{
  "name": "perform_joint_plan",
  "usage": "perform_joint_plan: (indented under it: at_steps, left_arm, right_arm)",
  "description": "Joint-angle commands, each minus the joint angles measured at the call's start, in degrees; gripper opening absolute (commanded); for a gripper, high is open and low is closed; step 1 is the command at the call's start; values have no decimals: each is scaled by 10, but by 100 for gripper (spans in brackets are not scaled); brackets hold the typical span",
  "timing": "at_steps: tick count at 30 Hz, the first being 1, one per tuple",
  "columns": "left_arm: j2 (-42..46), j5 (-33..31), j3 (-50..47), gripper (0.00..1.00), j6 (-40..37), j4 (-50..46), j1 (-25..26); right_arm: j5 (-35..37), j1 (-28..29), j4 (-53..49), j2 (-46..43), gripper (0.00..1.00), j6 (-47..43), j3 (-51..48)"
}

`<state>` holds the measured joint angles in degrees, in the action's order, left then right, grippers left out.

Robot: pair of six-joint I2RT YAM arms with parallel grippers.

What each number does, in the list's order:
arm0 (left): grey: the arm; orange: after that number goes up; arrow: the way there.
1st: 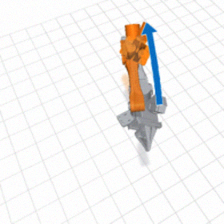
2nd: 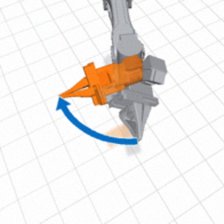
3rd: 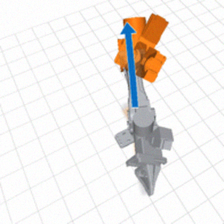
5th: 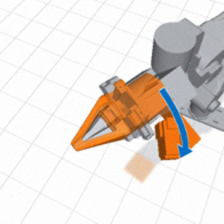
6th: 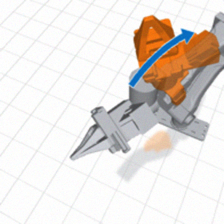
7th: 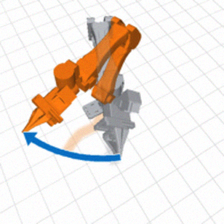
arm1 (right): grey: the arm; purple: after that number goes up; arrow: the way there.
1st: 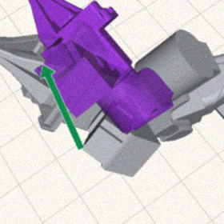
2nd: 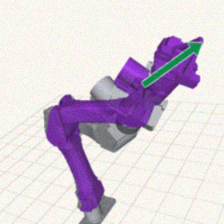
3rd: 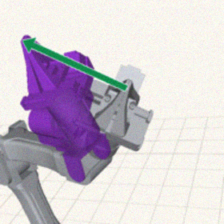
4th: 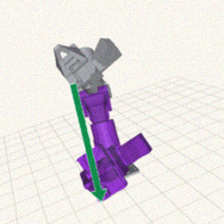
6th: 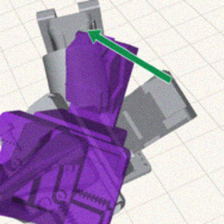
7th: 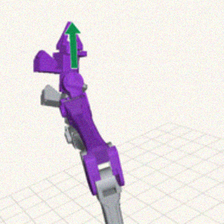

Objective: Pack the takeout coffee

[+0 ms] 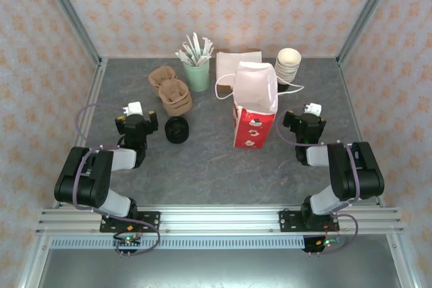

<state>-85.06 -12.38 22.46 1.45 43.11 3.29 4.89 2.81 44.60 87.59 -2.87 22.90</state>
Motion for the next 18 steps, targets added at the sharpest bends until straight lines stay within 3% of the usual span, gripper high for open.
perform_joint_plan:
  at_steps: [1,18]
  left_arm:
    - [-5,-12,7,100,0,14,4]
    - [-3,-13,6,100,-2,19,4]
  right_arm:
    - [-3,-3,-2,-4,99,1,12]
    - [0,-3,-26,-25,99,4,16]
